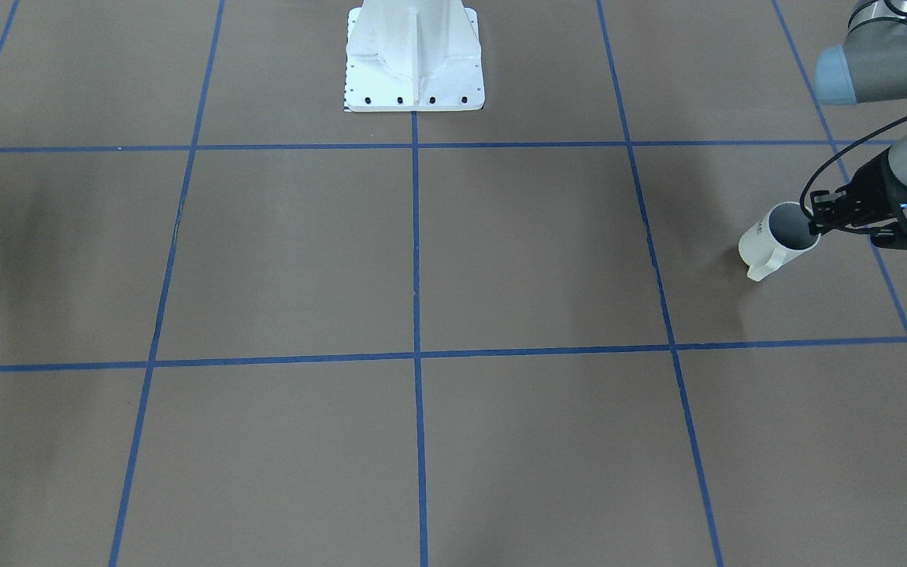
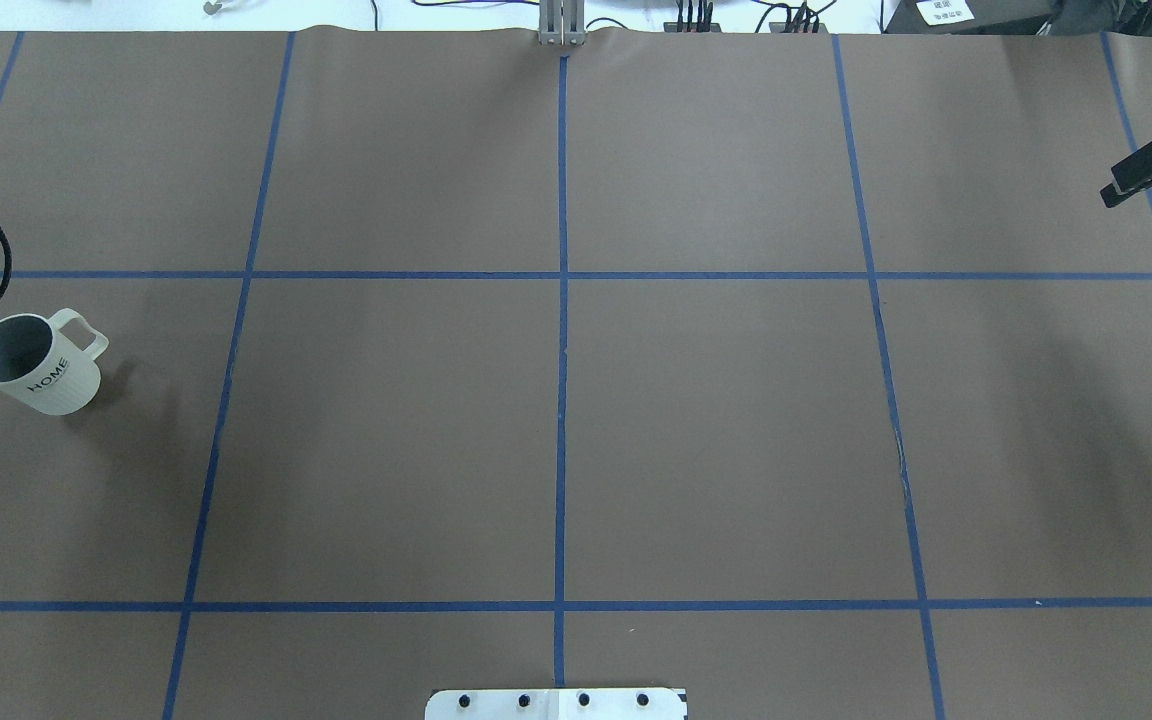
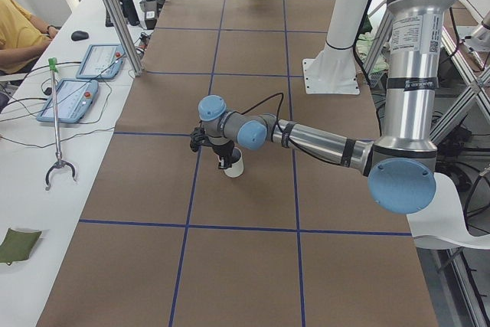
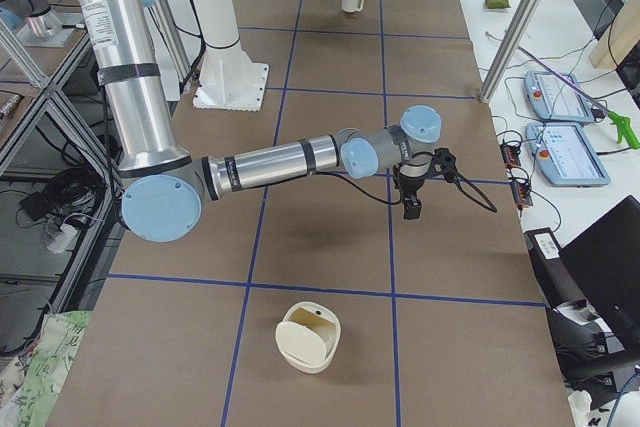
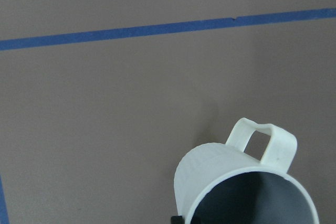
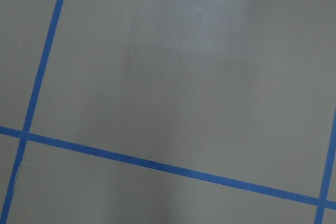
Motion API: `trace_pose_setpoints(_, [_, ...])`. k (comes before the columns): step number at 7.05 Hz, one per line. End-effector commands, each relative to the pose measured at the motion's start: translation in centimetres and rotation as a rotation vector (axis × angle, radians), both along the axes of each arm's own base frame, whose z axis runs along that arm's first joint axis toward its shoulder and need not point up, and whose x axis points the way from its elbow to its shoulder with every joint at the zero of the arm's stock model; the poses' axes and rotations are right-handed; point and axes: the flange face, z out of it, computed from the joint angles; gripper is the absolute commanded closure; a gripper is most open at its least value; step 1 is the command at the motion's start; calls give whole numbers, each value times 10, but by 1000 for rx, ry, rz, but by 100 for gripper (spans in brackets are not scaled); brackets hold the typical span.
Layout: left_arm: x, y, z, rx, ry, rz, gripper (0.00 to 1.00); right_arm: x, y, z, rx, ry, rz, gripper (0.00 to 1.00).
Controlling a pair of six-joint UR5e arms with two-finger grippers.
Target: Left arm hands cup to right arm to dump lemon
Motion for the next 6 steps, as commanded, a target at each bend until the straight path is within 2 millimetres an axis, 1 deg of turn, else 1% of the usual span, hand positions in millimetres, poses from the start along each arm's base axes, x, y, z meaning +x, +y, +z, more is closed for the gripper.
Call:
trace_pose_setpoints(1, [8,1,2,0,-1,17,54,0,0,-2,4,-1,0,0])
trace_pose_setpoints(2, [8,1,0,7,1,20,26,-1,-2,-5,6,-3,-1,0])
trace_pose_setpoints(3, [11,-4,-17,27,22,17,0,0,-1,-7,-20,-5,-2,0])
trace_pose_setpoints(4, [13,-5,-37,35,73,31,0,13,-9,-16,-66,0,19,0])
trace_pose_setpoints(5, [-18,-20,-42,63,68,-27,0,32,-12,-21,-111,10,47,0])
trace_pose_setpoints(6, [-57,-30,-41,93,64,-75,0,50,-11,-19,-108,13,55,0])
